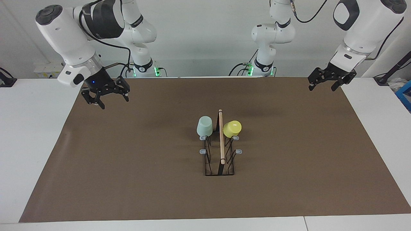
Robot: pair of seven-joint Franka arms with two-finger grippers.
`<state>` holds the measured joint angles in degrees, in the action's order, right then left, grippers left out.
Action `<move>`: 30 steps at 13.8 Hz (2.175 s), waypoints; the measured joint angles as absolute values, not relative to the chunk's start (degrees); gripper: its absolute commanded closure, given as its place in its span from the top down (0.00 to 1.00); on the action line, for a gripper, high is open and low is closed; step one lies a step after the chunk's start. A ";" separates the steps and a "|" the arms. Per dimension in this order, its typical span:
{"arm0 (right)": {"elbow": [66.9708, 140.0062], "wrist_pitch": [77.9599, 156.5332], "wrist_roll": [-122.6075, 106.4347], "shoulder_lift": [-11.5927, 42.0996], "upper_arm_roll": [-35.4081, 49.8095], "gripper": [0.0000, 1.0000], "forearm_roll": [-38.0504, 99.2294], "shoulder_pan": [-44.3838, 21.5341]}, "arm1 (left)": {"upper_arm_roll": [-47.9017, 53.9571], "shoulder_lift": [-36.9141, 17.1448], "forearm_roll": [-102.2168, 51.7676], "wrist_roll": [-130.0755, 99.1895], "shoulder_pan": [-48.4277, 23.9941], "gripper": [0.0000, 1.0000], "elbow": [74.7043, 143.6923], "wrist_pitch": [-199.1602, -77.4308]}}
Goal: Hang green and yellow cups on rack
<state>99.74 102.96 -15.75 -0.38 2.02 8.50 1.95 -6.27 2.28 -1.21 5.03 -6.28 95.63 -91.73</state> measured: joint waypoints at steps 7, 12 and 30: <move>97.03 96.28 -14.70 -0.38 1.58 1.00 6.37 1.89 | -6.27 2.28 -1.21 5.02 -6.28 1.00 95.63 -91.73; 93.84 92.74 -10.08 -0.37 1.60 1.00 2.04 1.74 | -6.27 2.28 -1.21 5.02 -6.28 1.00 95.63 -91.73; 92.96 95.53 -3.62 0.22 0.83 1.00 -0.52 1.10 | -6.08 2.40 -1.21 5.02 -6.34 1.00 95.59 -91.70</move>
